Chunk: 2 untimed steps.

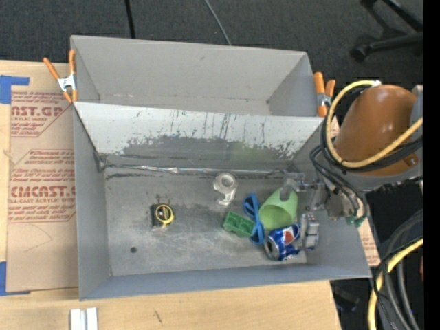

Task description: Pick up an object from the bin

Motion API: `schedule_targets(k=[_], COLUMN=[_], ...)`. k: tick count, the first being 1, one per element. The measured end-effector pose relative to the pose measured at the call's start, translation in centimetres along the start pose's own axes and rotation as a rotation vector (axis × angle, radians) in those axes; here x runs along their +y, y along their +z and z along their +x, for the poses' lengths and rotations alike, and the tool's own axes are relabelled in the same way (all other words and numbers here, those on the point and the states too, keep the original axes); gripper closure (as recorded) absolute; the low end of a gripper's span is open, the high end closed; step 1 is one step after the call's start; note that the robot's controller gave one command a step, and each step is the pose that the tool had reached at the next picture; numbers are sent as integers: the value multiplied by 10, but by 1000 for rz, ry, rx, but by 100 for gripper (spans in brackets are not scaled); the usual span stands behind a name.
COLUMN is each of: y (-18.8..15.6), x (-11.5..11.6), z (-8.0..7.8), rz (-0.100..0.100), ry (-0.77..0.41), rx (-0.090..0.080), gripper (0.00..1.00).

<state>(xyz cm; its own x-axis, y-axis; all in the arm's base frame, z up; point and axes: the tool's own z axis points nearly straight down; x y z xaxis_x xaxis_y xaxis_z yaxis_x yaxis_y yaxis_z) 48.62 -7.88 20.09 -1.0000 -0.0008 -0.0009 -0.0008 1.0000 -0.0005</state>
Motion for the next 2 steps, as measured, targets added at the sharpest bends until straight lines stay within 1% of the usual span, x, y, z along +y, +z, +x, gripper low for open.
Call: schedule_targets(k=[1,2], y=[123,131], x=[12,29], z=[-21,-27], rz=[-1,0], ry=[-30,-61], rx=[6,0], gripper=[0,0])
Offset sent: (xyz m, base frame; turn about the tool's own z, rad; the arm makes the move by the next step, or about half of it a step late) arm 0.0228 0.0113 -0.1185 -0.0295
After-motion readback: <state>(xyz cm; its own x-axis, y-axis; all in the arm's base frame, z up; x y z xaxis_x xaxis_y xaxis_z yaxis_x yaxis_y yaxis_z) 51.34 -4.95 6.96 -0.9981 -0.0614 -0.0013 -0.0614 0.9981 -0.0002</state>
